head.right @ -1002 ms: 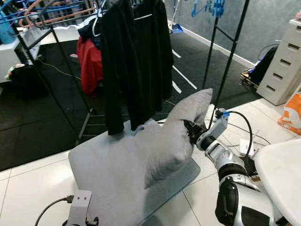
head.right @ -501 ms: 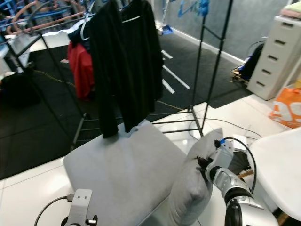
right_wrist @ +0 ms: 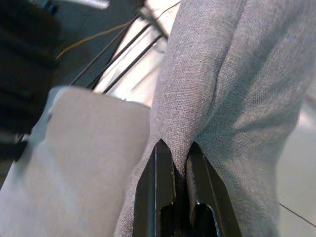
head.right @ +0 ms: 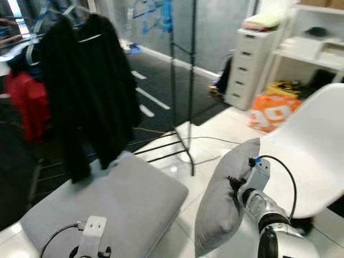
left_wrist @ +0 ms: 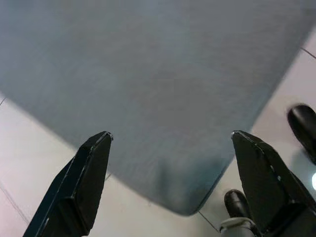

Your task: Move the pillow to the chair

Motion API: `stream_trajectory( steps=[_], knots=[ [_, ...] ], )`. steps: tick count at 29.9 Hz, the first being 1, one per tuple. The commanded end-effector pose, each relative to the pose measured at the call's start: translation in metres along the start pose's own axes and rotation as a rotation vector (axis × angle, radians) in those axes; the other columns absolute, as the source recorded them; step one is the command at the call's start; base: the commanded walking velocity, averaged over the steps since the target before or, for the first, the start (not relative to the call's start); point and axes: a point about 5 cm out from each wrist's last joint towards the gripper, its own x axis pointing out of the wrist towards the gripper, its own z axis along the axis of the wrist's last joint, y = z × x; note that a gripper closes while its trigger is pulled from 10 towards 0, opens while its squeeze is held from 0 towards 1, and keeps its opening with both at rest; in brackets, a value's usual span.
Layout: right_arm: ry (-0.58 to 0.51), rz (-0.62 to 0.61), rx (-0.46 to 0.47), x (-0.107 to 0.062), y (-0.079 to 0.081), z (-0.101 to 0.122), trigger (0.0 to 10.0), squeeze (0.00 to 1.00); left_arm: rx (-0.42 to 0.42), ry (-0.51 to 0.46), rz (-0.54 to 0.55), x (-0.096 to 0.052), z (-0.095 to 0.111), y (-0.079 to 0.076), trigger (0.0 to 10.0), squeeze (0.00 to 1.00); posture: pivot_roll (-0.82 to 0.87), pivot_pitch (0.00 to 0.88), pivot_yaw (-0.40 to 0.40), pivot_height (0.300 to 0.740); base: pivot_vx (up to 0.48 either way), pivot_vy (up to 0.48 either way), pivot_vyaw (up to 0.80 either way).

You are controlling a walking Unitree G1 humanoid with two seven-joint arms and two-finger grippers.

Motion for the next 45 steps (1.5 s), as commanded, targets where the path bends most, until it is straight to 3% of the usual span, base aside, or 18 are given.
stream_trajectory(
  steps=[1,15,45],
  knots=[
    [-0.059,0.021,-0.012,0.0017,0.0064,0.0139,10.0,0.00,-0.016,0.002,-0.015,0.0000,-0.0014,0.0020,10.0,0.00,-0.24,0.033,0.007,0.740,0.000,0.000,-0.69],
    [-0.078,0.023,-0.013,0.0029,0.0096,0.0135,10.0,0.00,-0.040,0.015,-0.035,-0.0001,-0.0027,0.0012,10.0,0.00,-0.24,0.042,0.008,0.740,0.000,0.000,-0.15],
    [-0.087,0.011,-0.018,0.0027,0.0088,0.0168,10.0,0.00,-0.052,0.015,-0.046,0.0000,-0.0019,-0.0007,10.0,0.00,-0.24,0.049,0.010,0.740,0.000,-0.480,0.00]
  ],
)
